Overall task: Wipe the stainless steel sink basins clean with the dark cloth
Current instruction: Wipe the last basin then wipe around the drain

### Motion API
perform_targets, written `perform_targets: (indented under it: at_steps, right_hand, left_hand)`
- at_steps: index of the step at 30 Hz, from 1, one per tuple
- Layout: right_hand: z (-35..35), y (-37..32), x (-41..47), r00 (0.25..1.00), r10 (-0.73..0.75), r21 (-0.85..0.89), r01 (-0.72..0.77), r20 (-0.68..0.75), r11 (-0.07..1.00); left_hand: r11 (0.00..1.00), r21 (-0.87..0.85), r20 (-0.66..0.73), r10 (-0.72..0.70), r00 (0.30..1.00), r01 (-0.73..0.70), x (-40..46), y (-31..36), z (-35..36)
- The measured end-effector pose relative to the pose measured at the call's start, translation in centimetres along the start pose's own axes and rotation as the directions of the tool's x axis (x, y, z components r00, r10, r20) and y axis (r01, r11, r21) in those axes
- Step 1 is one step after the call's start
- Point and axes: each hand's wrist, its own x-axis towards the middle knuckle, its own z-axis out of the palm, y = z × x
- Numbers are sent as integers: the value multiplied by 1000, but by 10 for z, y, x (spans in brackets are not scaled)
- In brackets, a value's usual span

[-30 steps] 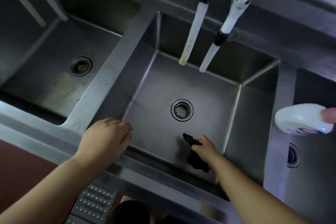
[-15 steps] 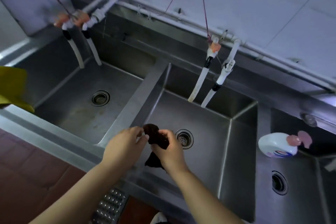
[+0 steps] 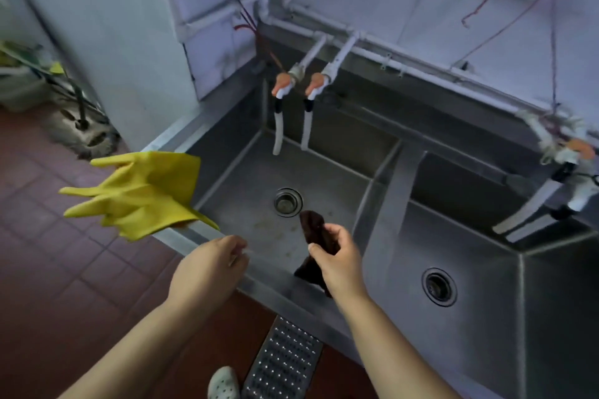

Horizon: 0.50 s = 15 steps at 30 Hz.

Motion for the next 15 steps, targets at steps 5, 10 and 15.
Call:
perform_targets:
  at_steps: [5,10,15]
  right_hand:
    - [63,-17,-4,1000,-5,23,5,-28,1000]
    - [72,-20,9,986,-159,-191,148,-45,970]
    - [62,-6,36,999,-42,-164,44,15,986]
  left_hand:
    - [982,-189,129,30,991,-5,44,-19,-9]
    - [814,-542,307,-42,951,210,94,11,13]
    - [828,-544,296,35,955,138,133,24,34]
